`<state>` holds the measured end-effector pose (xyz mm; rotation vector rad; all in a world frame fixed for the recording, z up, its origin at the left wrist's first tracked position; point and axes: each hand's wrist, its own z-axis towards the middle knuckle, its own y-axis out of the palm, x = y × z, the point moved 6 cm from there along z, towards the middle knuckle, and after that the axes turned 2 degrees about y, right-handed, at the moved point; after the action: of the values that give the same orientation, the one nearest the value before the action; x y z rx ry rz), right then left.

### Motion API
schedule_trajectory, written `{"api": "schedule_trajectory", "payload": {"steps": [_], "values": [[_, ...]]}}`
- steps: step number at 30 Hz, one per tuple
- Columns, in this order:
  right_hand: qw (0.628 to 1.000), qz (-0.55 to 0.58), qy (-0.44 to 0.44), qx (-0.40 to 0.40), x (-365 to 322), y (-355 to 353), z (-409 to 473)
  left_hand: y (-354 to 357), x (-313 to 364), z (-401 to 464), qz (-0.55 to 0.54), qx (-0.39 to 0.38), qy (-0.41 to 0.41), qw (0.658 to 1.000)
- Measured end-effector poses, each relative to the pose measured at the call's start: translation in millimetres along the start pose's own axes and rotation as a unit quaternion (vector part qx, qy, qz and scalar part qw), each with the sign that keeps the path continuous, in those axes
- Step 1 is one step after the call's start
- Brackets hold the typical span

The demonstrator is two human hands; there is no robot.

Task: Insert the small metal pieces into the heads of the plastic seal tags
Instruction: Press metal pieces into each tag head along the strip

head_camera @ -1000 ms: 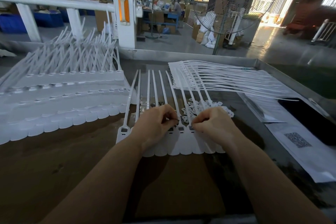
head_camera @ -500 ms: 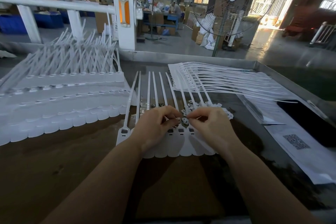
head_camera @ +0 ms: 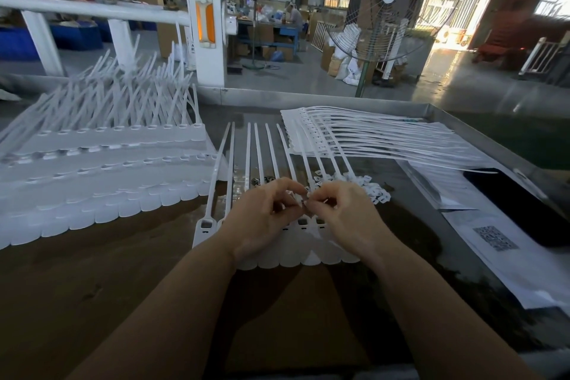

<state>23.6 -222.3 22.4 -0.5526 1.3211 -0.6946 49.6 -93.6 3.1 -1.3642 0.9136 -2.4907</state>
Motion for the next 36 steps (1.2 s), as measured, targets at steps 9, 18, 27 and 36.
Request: {"api": "schedule_trajectory", "payload": {"steps": [9,18,27,36], "values": [[0.998,-0.019,0.066,0.004,25.3,-29.4,-0.2,0.2,-4.7,1.6,0.045,0.001,-0.023,0.999],[0.994,-0.045,0.094,-0.028,35.2,-24.3,0.5,0.3,-5.0,2.0,0.049,-0.002,-0.028,0.998],[0.994,-0.032,0.107,0.001,35.6,-24.5,0.8,-1.7,-4.2,1.0,0.046,0.001,-0.036,0.998],[0.994,-0.004,0.089,0.067,37.5,-30.3,-1.1,-10.8,0.6,-1.0,0.028,0.065,-0.031,0.997]]}}
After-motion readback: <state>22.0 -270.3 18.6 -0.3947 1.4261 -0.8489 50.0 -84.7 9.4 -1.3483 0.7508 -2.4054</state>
